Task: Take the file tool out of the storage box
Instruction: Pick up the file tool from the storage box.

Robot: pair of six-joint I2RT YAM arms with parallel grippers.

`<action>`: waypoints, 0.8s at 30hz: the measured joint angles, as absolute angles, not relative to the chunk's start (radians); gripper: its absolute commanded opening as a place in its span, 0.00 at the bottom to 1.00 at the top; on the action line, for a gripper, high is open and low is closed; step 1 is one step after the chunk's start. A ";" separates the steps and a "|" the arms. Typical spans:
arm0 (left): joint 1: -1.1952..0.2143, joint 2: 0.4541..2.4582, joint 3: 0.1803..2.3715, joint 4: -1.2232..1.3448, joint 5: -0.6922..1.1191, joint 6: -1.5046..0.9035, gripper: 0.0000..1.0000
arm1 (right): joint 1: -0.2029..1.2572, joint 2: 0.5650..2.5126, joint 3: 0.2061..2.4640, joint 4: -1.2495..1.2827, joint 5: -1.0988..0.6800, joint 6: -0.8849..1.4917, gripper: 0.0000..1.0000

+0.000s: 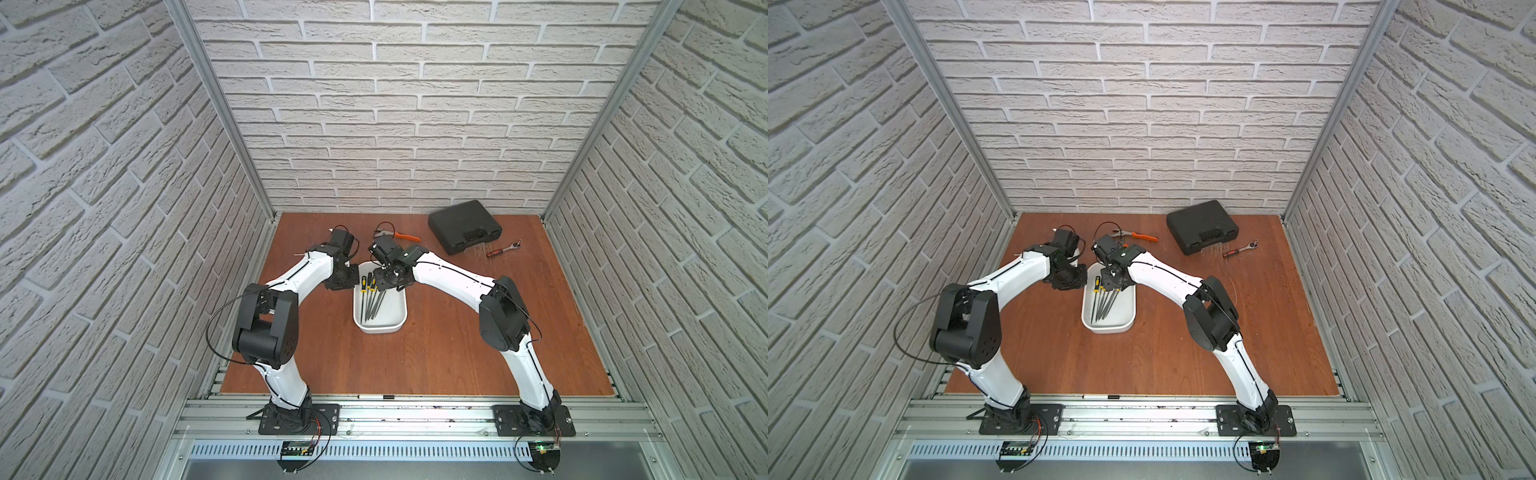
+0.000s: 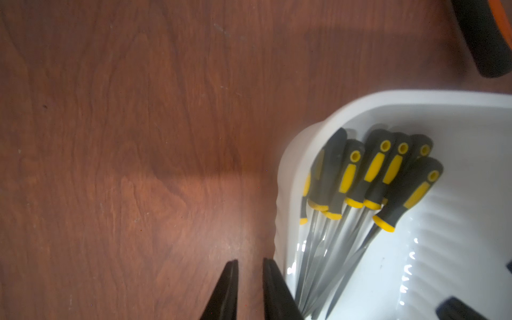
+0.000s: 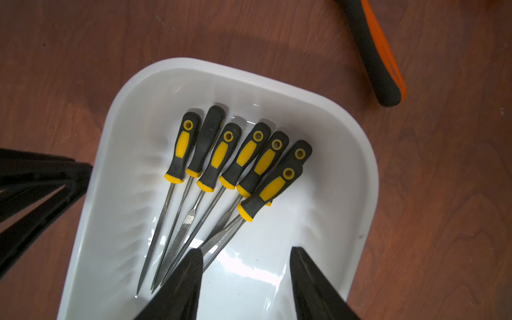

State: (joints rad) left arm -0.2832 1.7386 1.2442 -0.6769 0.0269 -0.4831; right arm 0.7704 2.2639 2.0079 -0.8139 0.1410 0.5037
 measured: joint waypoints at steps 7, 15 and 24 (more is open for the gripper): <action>-0.291 1.731 1.223 -0.676 0.031 -0.484 0.23 | 0.775 2.334 2.072 -0.864 0.181 0.533 0.55; -0.300 1.731 1.222 -0.673 0.032 -0.487 0.23 | 0.782 2.353 2.070 -0.878 0.202 0.567 0.56; -0.303 1.731 1.221 -0.674 0.031 -0.481 0.23 | 0.783 2.390 2.096 -0.844 0.205 0.574 0.56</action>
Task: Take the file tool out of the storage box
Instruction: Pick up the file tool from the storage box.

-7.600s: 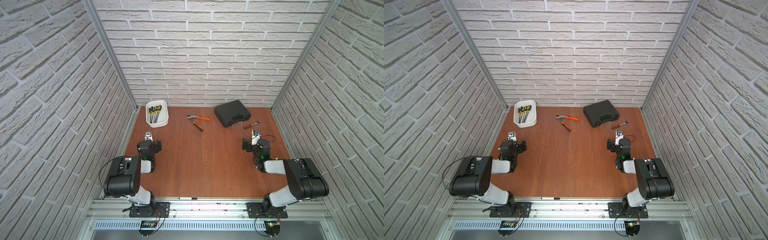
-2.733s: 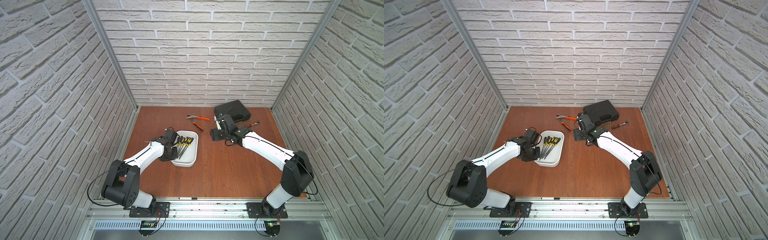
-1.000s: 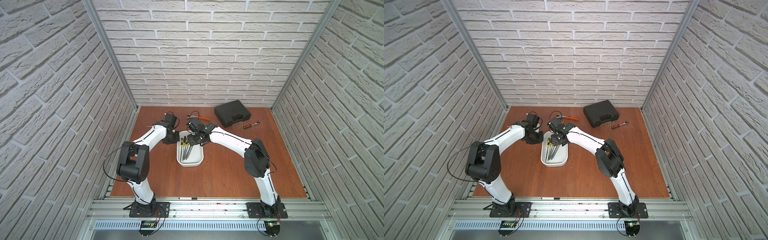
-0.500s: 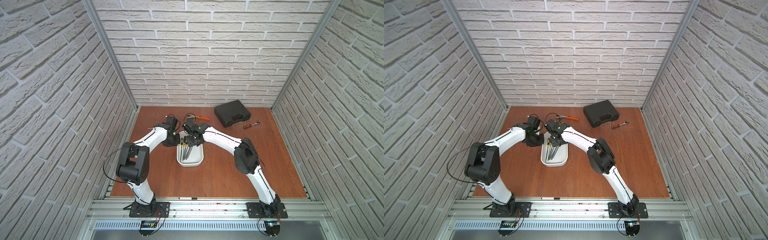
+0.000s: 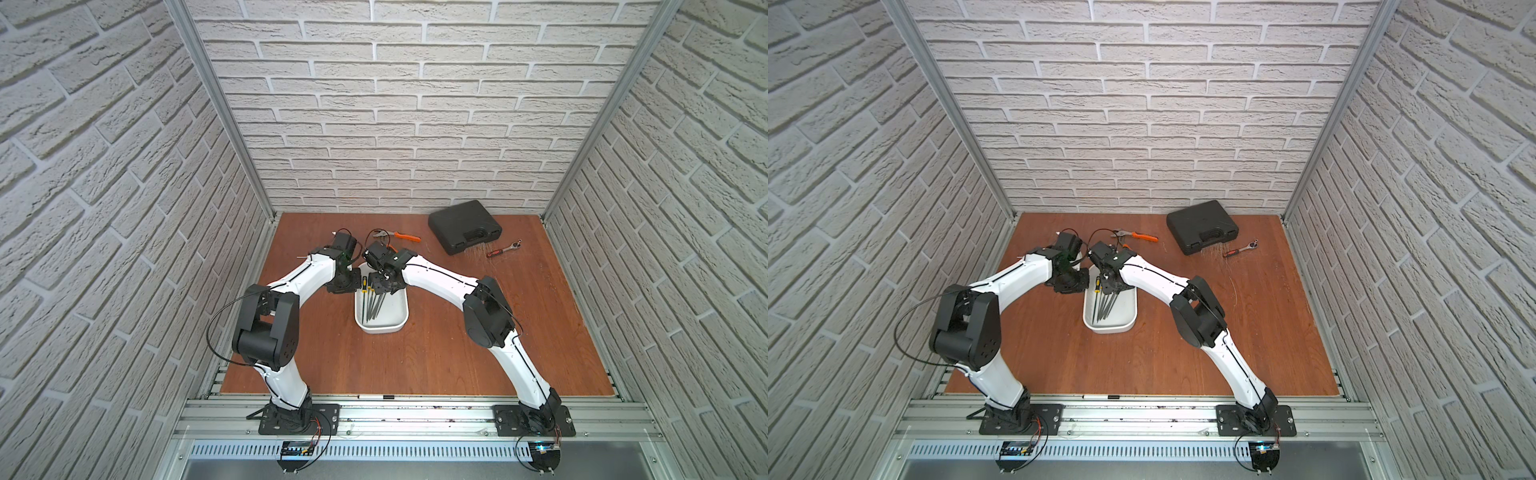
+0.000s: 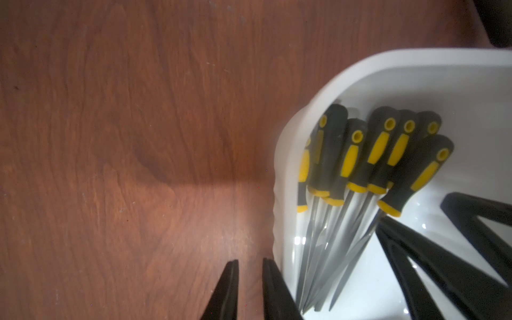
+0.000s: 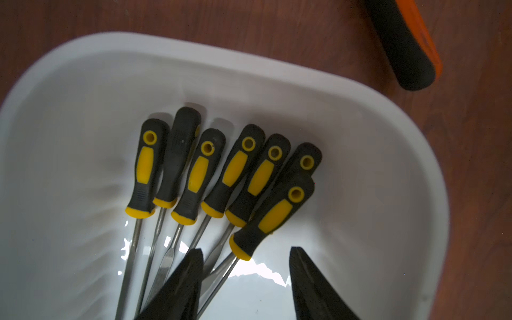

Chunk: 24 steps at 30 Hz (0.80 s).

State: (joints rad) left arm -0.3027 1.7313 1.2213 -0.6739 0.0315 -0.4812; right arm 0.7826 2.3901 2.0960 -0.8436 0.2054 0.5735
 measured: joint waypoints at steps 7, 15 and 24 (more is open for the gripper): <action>-0.303 1.731 1.211 -0.674 0.031 -0.474 0.23 | 0.783 2.448 2.132 -0.833 0.205 0.574 0.56; -0.303 1.731 1.209 -0.673 0.031 -0.467 0.23 | 0.783 2.449 2.152 -0.822 0.209 0.573 0.53; -0.303 1.731 1.209 -0.674 0.026 -0.463 0.23 | 0.783 2.467 2.183 -0.812 0.220 0.569 0.43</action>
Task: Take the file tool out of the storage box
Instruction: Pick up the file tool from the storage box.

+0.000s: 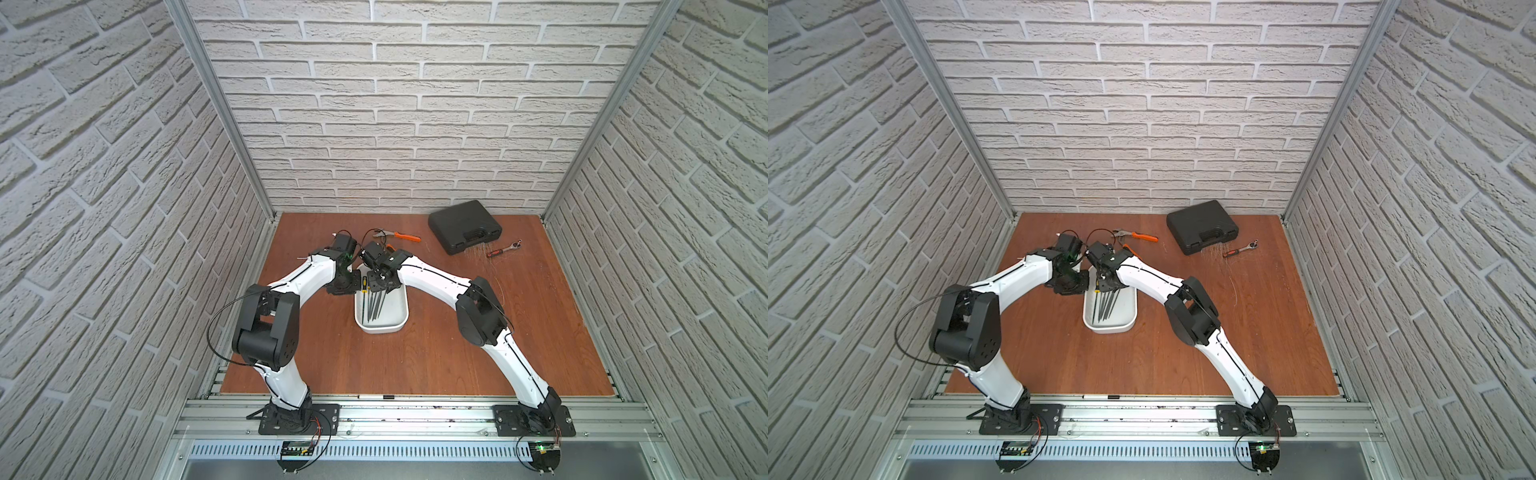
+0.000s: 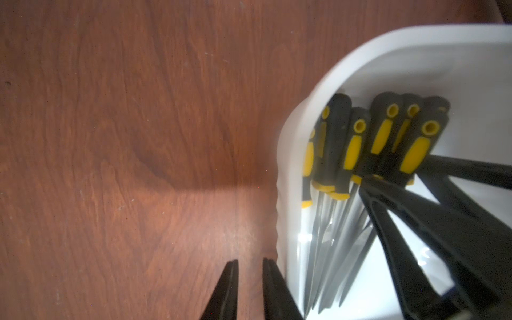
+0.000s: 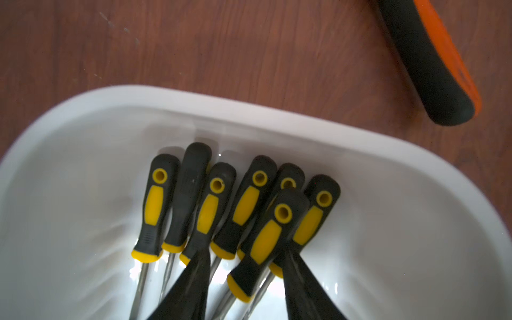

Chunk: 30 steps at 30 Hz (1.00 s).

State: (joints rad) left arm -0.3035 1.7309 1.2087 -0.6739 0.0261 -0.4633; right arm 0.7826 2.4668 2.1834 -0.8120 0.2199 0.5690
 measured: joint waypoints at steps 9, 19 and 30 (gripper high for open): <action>-0.303 1.731 1.208 -0.674 0.023 -0.463 0.23 | 0.783 2.494 2.206 -0.809 0.229 0.567 0.31; -0.303 1.731 1.208 -0.675 0.019 -0.456 0.23 | 0.780 2.495 2.209 -0.810 0.249 0.564 0.13; -0.303 1.731 1.209 -0.676 0.013 -0.447 0.23 | 0.780 2.477 2.197 -0.770 0.209 0.538 0.03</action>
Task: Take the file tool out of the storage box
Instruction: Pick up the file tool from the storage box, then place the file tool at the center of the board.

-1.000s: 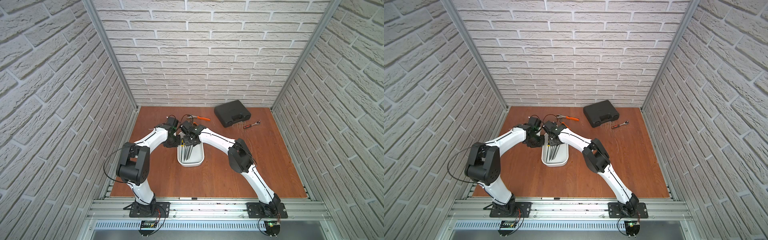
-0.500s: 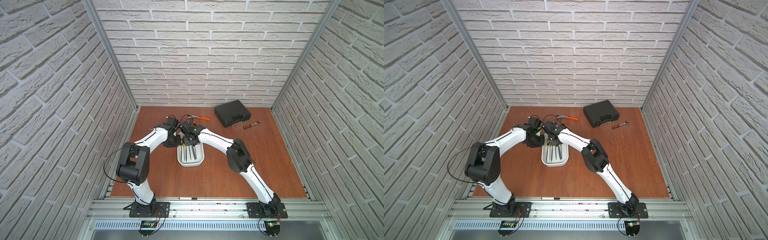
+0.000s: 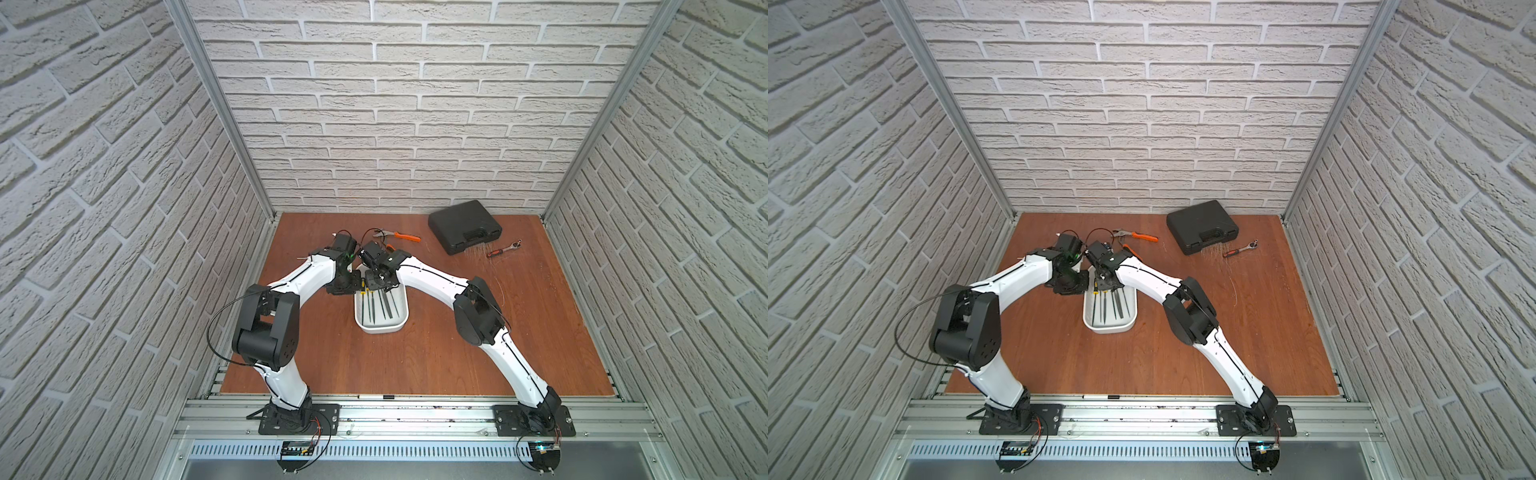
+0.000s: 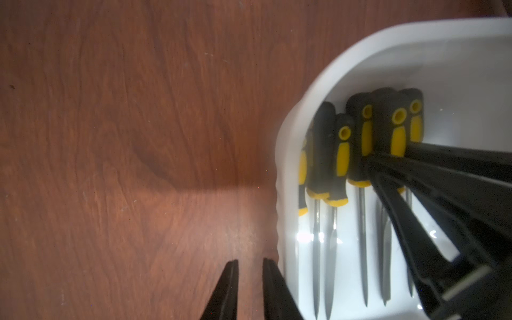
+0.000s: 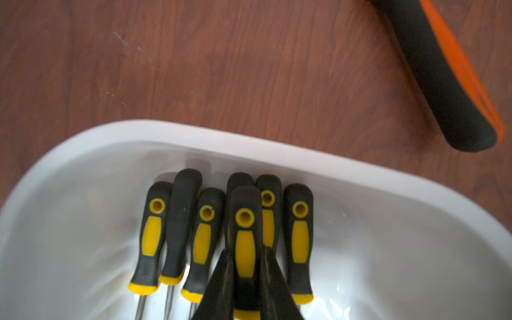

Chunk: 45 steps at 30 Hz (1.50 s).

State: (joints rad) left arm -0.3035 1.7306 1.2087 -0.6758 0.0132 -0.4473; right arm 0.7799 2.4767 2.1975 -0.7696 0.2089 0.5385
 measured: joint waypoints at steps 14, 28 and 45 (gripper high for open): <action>-0.293 1.682 1.209 -0.657 0.003 -0.446 0.24 | 0.772 2.095 1.961 -0.641 0.210 0.493 0.03; -0.273 1.643 1.202 -0.597 0.014 -0.445 0.24 | 0.673 1.853 1.535 -0.613 0.331 0.516 0.03; -0.273 1.628 1.176 -0.597 0.013 -0.445 0.24 | 0.636 1.923 1.408 -0.567 0.287 0.622 0.02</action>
